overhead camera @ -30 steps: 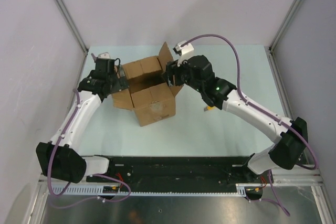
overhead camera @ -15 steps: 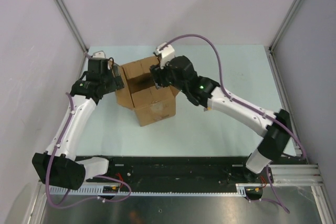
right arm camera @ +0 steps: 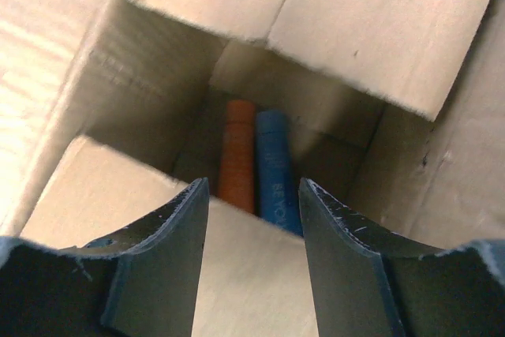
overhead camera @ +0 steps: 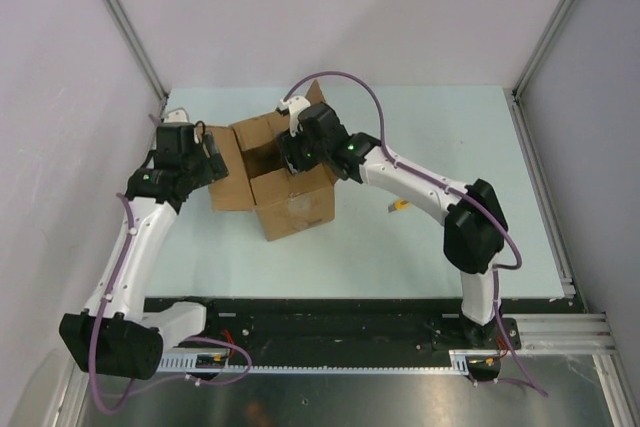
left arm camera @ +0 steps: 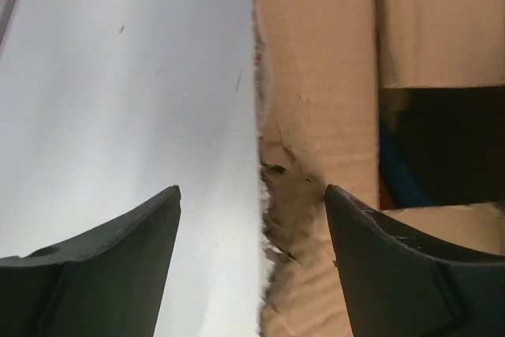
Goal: Unpack the express box
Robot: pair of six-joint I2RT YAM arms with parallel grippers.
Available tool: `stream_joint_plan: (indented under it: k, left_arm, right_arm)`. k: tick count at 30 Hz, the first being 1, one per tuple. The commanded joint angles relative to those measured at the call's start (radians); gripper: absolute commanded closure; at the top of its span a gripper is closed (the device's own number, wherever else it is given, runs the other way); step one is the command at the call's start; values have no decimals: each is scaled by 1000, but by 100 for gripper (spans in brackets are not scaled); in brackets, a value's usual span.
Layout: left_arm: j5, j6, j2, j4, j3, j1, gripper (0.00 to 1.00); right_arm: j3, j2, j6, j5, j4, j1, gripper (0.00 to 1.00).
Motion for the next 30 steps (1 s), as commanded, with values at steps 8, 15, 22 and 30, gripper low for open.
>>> stream_joint_plan:
  k: [8,15,22,30]
  left_arm:
    - [-20,-28,90,13,-122,9,20]
    - [184,-13,133,139,-111,9,20]
    - [302,-20,187,179,-59,11,24]
    - [270,-23,221,187,-19,11,24]
  right_arm:
    - [252,137,-14,78,-181,-11,44]
    - [310,188,-49,53,-267,-11,43]
    - [518,271,-72,69,-529,-9,44]
    - [759,292,-32,-32,-758,-34,44]
